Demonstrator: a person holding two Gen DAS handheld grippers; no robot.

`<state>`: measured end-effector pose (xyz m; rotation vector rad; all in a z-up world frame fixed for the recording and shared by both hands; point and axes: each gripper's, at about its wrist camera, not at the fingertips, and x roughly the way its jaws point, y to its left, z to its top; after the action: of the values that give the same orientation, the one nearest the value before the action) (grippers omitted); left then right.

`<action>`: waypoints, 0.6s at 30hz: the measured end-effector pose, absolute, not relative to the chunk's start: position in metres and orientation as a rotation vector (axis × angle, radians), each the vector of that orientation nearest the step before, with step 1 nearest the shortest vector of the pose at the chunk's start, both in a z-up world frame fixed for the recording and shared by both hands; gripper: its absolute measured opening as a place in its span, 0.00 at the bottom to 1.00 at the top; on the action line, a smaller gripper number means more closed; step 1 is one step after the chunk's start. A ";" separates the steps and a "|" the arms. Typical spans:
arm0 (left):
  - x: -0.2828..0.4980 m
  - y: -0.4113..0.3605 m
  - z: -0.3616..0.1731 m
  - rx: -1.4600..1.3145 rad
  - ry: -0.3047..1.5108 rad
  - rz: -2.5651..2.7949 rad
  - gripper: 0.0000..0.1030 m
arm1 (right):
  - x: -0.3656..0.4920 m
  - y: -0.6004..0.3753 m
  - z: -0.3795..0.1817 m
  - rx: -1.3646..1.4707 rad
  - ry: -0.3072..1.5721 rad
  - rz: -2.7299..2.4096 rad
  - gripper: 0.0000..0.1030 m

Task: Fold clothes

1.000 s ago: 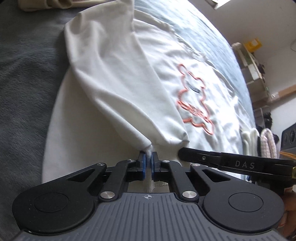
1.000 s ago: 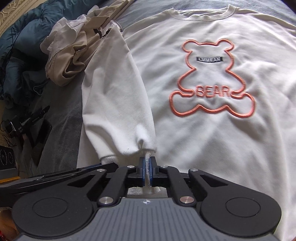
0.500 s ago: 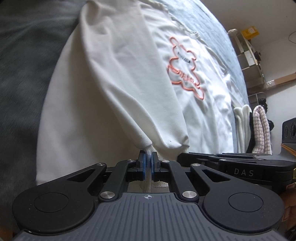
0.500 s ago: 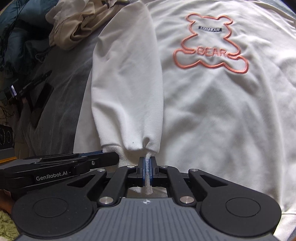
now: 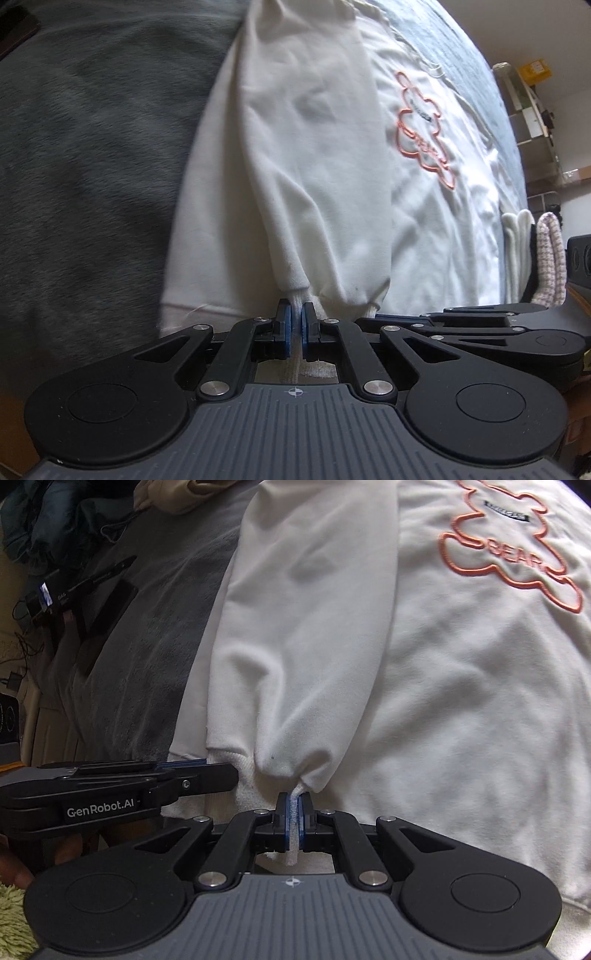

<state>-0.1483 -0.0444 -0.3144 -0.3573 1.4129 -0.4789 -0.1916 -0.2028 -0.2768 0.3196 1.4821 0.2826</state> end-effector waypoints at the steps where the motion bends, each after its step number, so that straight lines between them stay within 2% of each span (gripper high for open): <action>1: -0.148 -0.042 -0.315 -0.355 1.415 -0.473 0.03 | -0.191 -0.201 -0.278 0.318 1.485 0.291 0.05; 18: -0.148 -0.019 -0.319 -0.282 1.429 -0.444 0.03 | -0.187 -0.167 -0.289 0.306 1.525 0.365 0.05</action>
<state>-0.1479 -0.0189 -0.3194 -0.2825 1.4295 -0.4445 -0.1867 -0.1670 -0.2894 0.3060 1.5246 0.3646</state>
